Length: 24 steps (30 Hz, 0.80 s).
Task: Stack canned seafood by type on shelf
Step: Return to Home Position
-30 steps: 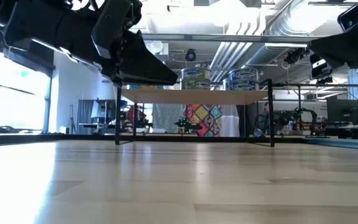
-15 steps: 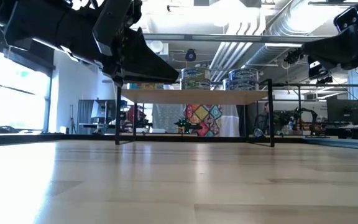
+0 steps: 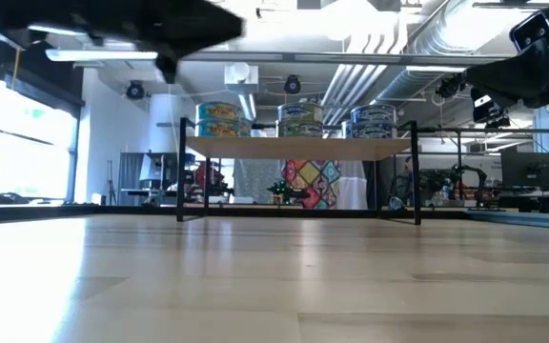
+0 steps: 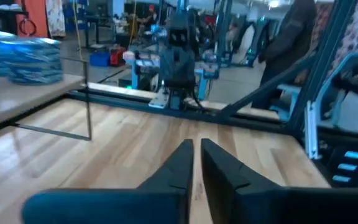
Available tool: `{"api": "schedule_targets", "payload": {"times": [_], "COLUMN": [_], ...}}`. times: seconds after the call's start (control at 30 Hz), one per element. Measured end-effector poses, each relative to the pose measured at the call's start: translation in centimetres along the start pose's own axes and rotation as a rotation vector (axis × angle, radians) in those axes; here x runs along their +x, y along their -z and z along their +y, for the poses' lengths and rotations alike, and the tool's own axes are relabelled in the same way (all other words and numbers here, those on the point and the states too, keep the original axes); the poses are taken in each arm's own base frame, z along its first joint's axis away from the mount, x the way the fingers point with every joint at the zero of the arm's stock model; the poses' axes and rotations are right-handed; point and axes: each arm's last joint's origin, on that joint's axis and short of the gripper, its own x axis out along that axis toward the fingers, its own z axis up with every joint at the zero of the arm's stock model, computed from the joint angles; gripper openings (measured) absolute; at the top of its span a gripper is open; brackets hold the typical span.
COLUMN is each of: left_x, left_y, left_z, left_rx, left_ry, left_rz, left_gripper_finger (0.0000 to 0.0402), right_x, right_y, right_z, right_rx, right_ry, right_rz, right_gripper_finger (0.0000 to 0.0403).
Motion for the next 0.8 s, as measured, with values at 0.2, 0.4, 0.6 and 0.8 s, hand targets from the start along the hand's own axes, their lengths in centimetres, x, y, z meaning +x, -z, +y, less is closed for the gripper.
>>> {"api": "schedule_targets", "payload": {"times": [0.2,0.4,0.6,0.8], "left_x": [-5.4,-8.9,-10.4,-11.1], "left_y": [-0.1,1.7,2.5,1.7], "left_z": [4.2,8.8,10.7,10.8], "left_rx": [-0.101,-0.215,-0.229,-0.163], "left_ry": [-0.016,-0.025,0.012,0.066], "left_rz": [-0.063,-0.096,-0.103,-0.146], "left_gripper_finger": [0.0004,0.0001,0.0,0.0], "right_x": [0.3,0.4,0.4,-0.2], "right_y": [0.4,0.6,0.6,-0.1], "right_z": [-0.1,-0.1,-0.1,-0.1], "right_rx": [-0.003,0.002,-0.015,-0.011], "right_ry": [0.004,0.006,0.007,0.027], "right_rz": [0.044,0.07,0.069,0.093], "right_gripper_finger": [0.0,0.0,0.0,0.0]}}
